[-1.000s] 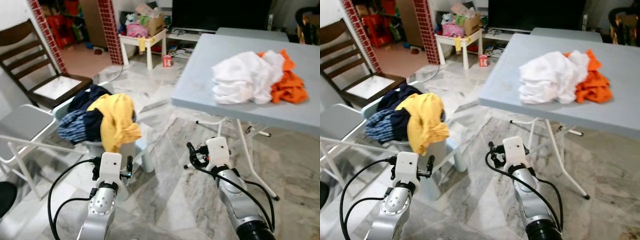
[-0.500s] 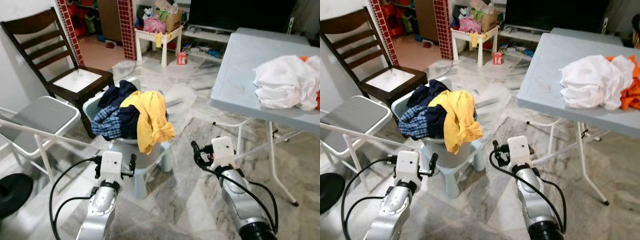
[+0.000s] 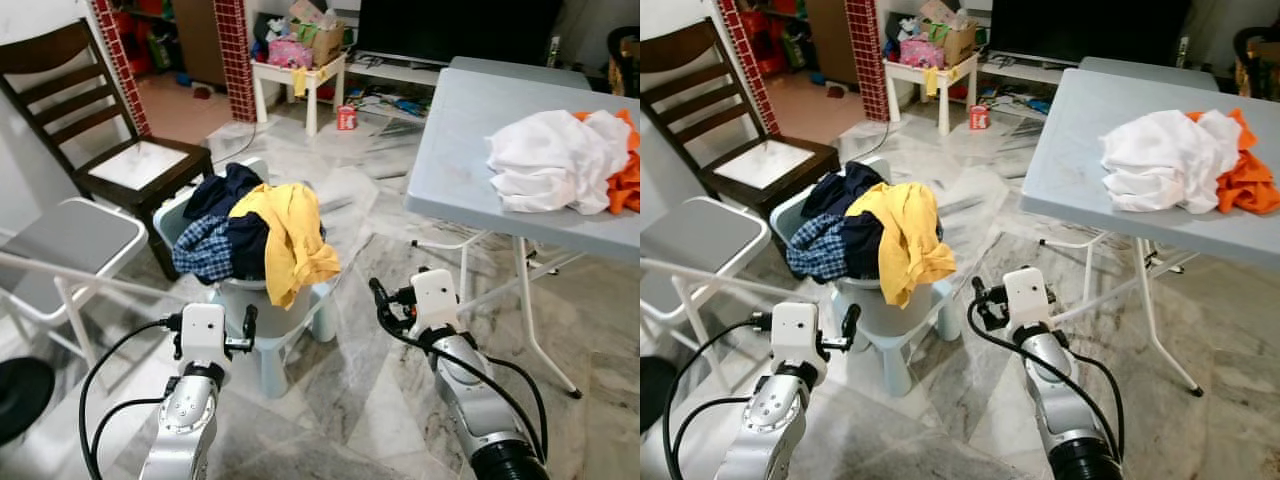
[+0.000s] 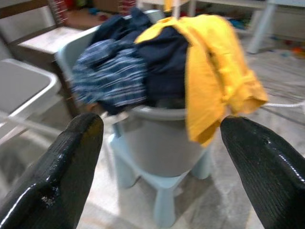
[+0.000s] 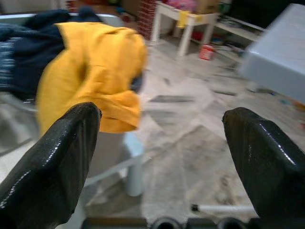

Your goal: Hang hanger

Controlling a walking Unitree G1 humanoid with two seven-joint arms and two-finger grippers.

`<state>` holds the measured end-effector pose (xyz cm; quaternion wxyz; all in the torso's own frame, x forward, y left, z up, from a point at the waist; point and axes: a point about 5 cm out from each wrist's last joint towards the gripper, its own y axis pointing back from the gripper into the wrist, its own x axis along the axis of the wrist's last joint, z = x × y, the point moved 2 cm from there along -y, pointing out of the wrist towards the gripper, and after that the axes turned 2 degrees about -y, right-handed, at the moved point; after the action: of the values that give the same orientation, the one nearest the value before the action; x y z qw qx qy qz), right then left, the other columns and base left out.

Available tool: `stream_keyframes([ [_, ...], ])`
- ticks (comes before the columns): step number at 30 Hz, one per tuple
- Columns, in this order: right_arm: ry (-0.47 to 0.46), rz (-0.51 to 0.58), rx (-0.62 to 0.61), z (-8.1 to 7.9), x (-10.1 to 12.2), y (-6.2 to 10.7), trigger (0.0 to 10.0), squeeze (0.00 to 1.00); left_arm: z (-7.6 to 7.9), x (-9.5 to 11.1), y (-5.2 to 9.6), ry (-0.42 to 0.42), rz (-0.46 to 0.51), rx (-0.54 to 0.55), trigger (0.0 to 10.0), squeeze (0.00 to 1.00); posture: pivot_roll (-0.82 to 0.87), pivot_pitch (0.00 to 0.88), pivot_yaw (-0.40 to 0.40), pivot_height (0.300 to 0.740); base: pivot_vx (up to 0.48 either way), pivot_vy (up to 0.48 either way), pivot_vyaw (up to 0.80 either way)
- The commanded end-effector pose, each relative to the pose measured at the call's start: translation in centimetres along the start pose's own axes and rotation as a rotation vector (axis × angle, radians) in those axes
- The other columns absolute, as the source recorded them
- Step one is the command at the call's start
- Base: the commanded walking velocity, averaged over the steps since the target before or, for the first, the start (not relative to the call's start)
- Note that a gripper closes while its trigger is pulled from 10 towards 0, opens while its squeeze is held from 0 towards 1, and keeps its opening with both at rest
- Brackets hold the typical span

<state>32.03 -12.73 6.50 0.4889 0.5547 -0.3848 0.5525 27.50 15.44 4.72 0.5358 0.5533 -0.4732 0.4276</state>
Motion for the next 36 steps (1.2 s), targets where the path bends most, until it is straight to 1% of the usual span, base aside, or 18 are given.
stream_keyframes([
  [1, 0.002, 0.023, 0.015, -0.39, 0.62, -0.09, 10.0, 0.0, -0.03, 0.27, 0.03, 0.005, 0.012, -0.004, 10.0, 0.0, 0.05, 0.0, -0.027, 0.74, 0.0, 0.0, 0.76],
  [4, 0.0, 0.019, 0.011, -0.35, 0.54, -0.09, 10.0, 0.0, 0.09, 0.14, 0.19, 0.014, 0.01, -0.01, 10.0, 0.0, 0.05, 0.0, -0.027, 0.74, 0.0, 0.0, 0.62],
  [6, -0.001, 0.018, 0.011, -0.35, 0.52, -0.11, 10.0, 0.0, 0.16, 0.11, 0.24, 0.017, 0.009, -0.017, 10.0, 0.0, 0.05, 0.0, -0.027, 0.74, 0.0, 0.0, 0.0],
  [14, -0.008, 0.018, 0.009, -0.42, 0.54, -0.21, 10.0, 0.0, 0.02, 0.17, 0.23, 0.016, 0.011, -0.019, 10.0, 0.0, 0.06, 0.0, -0.025, 0.74, 0.252, 0.0, 0.0],
  [21, -0.011, 0.018, 0.016, -0.66, 0.47, -0.2, 10.0, 0.0, 0.28, 0.2, 0.19, 0.015, 0.01, -0.032, 10.0, 0.0, 0.05, 0.0, -0.019, 0.74, 0.262, 0.0, 0.0],
  [36, -0.022, 0.018, 0.018, -1.01, 0.38, -0.19, 10.0, 0.0, 0.27, 0.36, -0.02, 0.002, 0.01, -0.048, 10.0, 0.0, 0.05, 0.0, -0.004, 0.74, 0.28, 0.0, 0.0],
])
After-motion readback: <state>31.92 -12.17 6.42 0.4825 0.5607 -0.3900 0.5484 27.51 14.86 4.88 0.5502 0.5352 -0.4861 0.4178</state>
